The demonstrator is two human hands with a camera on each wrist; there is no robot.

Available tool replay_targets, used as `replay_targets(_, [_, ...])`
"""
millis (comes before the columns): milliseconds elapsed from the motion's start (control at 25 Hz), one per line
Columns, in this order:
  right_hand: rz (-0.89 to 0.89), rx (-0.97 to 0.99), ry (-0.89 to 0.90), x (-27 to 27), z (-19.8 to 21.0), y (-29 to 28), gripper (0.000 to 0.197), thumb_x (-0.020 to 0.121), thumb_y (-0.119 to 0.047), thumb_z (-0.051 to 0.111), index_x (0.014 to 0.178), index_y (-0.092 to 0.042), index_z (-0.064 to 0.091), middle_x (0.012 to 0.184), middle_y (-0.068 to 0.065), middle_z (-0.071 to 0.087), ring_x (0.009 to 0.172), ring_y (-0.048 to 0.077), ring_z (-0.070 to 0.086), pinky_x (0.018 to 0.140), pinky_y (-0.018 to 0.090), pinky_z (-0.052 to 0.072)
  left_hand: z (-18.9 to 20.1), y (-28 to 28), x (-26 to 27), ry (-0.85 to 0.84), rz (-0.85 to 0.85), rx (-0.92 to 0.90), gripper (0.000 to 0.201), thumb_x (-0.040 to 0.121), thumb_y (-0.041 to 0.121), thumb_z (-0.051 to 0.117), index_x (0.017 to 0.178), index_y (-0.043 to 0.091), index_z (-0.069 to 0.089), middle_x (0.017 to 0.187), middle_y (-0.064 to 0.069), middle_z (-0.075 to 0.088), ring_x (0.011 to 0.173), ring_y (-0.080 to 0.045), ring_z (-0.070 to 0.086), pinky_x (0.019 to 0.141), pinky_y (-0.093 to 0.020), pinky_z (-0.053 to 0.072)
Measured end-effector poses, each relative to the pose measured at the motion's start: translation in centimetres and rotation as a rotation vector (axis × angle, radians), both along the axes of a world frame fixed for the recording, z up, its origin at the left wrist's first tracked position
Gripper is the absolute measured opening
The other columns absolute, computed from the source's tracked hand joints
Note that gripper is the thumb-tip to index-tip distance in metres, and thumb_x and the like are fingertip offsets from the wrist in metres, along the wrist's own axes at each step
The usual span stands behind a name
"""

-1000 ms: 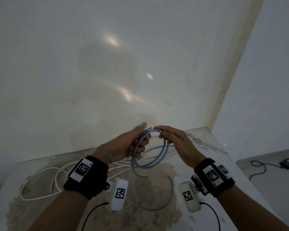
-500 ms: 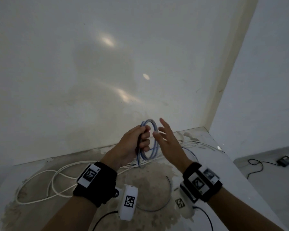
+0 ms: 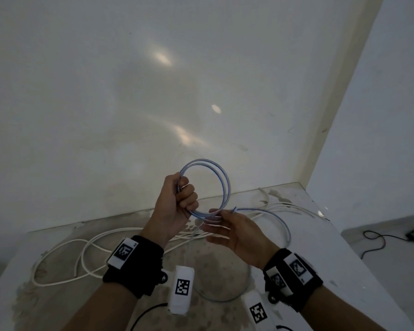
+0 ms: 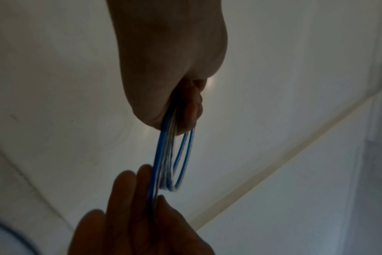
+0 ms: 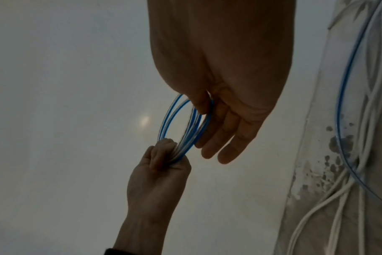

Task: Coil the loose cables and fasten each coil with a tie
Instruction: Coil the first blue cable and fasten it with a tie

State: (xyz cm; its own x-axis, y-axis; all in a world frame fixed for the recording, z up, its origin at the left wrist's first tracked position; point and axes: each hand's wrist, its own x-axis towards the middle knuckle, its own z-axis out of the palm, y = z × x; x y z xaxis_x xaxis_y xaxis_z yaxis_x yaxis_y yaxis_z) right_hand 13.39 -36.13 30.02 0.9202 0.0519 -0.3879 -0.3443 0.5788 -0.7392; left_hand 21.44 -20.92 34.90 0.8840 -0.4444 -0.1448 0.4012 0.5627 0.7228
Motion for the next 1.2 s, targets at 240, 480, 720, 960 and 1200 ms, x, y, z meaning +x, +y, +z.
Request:
replay_targets(240, [-0.041, 0.032, 0.112, 0.4, -0.5, -0.2, 0.03, 0.1, -0.006, 0.038, 0.122, 0.003, 0.056, 0.109, 0.021, 0.071, 0.096, 0.035, 0.071, 0.078, 0.047, 0.059, -0.7, 0.7, 0.1, 0.041, 0.005, -0.015, 0.04, 0.101, 0.038, 0.034, 0.067, 0.019, 0.038, 0.044, 0.007, 0.022, 0.034, -0.006, 0.021, 0.037, -0.021, 0.022])
replay_targets(480, [0.093, -0.137, 0.202, -0.2, -1.4, -1.0, 0.028, 0.102, -0.012, 0.042, 0.114, 0.002, 0.063, 0.087, 0.017, 0.068, 0.077, 0.029, 0.069, 0.071, 0.046, 0.06, -0.4, 1.1, -0.1, 0.018, 0.013, -0.072, 0.044, 0.102, 0.039, 0.032, 0.064, 0.018, 0.039, 0.042, 0.007, 0.024, 0.034, -0.007, 0.014, 0.036, -0.023, 0.018])
replay_targets(720, [-0.184, 0.183, 0.042, 0.9, -0.2, -0.3, 0.036, 0.102, -0.036, 0.045, 0.122, -0.011, 0.061, 0.096, 0.015, 0.067, 0.075, 0.028, 0.069, 0.064, 0.038, 0.057, -1.8, -0.4, -2.2, 0.102, -0.078, 0.018, 0.045, 0.1, 0.036, 0.036, 0.057, 0.021, 0.031, 0.041, 0.007, 0.019, 0.041, -0.012, 0.003, 0.033, -0.022, 0.014])
replay_targets(960, [-0.115, -0.269, -0.127, 0.6, 0.7, -0.7, 0.037, 0.104, -0.043, 0.038, 0.116, -0.014, 0.057, 0.059, -0.006, 0.033, 0.044, 0.009, 0.023, 0.043, 0.024, 0.024, -2.0, -1.0, -3.0, 0.106, -0.085, 0.244, 0.033, 0.096, 0.03, 0.035, 0.065, 0.019, 0.034, 0.049, 0.006, 0.019, 0.037, -0.009, 0.019, 0.037, -0.022, 0.024])
replay_targets(1200, [-0.049, -0.222, -0.128, -1.3, -0.5, -1.0, 0.036, 0.104, -0.039, 0.042, 0.076, -0.016, 0.043, 0.058, -0.003, 0.017, 0.048, 0.013, 0.015, 0.043, 0.025, 0.026, -2.9, -1.4, -4.4, -0.024, 0.112, 0.596, 0.031, 0.103, 0.035, 0.036, 0.085, 0.014, 0.049, 0.054, 0.007, 0.021, 0.04, -0.008, 0.018, 0.038, -0.02, 0.021])
